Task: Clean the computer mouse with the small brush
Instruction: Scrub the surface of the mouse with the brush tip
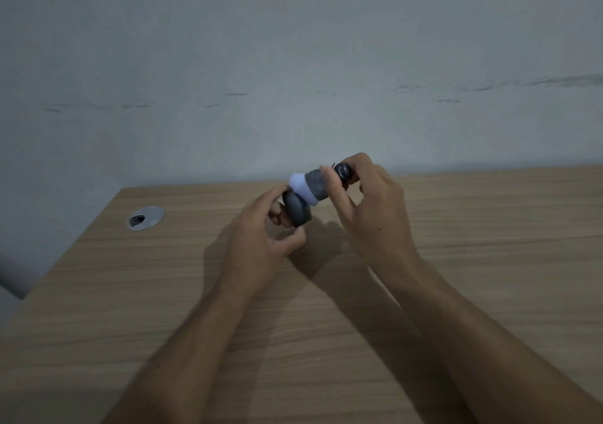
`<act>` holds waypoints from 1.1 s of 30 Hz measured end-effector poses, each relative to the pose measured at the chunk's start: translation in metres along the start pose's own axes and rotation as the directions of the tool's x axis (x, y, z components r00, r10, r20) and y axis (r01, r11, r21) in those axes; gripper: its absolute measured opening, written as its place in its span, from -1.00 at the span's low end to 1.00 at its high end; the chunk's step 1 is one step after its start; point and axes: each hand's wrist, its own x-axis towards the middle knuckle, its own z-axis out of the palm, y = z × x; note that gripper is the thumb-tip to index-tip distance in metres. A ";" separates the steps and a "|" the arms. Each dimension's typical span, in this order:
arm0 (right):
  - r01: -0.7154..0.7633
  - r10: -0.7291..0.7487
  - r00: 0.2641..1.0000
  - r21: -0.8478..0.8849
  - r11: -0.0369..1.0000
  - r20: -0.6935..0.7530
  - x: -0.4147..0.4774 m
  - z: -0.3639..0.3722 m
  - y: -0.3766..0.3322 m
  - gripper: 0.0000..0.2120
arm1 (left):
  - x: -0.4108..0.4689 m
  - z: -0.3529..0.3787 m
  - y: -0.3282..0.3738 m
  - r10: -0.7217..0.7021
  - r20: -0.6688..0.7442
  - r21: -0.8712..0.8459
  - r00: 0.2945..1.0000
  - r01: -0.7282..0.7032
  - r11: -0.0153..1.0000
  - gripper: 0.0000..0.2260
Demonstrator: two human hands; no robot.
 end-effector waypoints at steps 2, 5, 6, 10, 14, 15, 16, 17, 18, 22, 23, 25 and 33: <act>-0.008 0.008 1.000 0.024 1.000 0.004 0.003 -0.003 0.001 -0.73 | 0.001 0.000 -0.001 0.028 -0.004 0.025 1.000 -0.028 0.999 -0.50; 0.038 -0.043 0.995 0.056 0.998 0.090 0.002 -0.006 0.001 -0.74 | 0.001 0.000 -0.003 0.021 0.006 0.050 1.000 -0.021 0.999 -0.54; 0.059 -0.066 0.992 0.063 0.996 0.112 0.001 -0.006 0.001 -0.73 | 0.001 -0.001 -0.004 0.023 0.000 0.048 1.000 -0.023 0.999 -0.55; 0.111 -0.129 0.974 0.104 0.988 0.187 0.002 -0.007 0.004 -0.74 | 0.002 -0.006 -0.009 0.056 -0.014 0.022 0.998 -0.056 0.998 -0.47; 0.107 -0.123 0.966 0.079 0.991 0.229 0.003 -0.006 0.011 -0.77 | 0.000 -0.009 -0.004 0.050 -0.041 0.012 0.998 -0.050 0.999 -0.45; 0.095 -0.107 0.971 0.064 0.993 0.214 0.002 -0.006 0.016 -0.76 | 0.000 -0.008 -0.004 0.044 -0.046 -0.007 0.998 -0.044 0.999 -0.47; 0.077 -0.084 0.978 0.042 0.996 0.193 0.002 -0.006 0.021 -0.74 | -0.001 -0.008 -0.003 0.036 -0.053 -0.031 0.998 -0.037 0.999 -0.49; 0.049 -0.051 0.984 0.015 0.999 0.171 0.001 -0.005 0.025 -0.72 | -0.001 -0.008 -0.004 0.024 -0.061 -0.060 0.998 -0.028 0.998 -0.51; 0.016 -0.014 0.988 -0.008 1.000 0.153 0.001 -0.005 0.028 -0.70 | -0.001 -0.008 -0.004 0.008 -0.067 -0.087 0.998 -0.014 0.996 -0.51; -0.076 0.070 0.991 0.046 0.996 0.118 0.005 -0.010 0.017 -0.66 | 0.000 -0.005 -0.005 0.010 -0.037 -0.047 0.999 -0.011 0.999 -0.52; -0.065 0.053 0.988 0.083 0.994 0.143 0.007 -0.011 0.011 -0.67 | 0.001 -0.004 -0.007 0.017 -0.016 -0.013 1.000 -0.017 1.000 -0.53; -0.031 0.001 0.975 0.134 0.990 0.220 0.008 -0.011 0.000 -0.69 | 0.002 -0.002 -0.012 0.007 0.031 0.032 0.999 -0.008 0.999 -0.58; -0.238 0.241 0.965 -0.044 0.970 0.103 0.008 -0.014 0.032 -0.64 | 0.003 -0.002 -0.021 0.221 0.110 0.146 0.969 -0.235 0.961 -0.37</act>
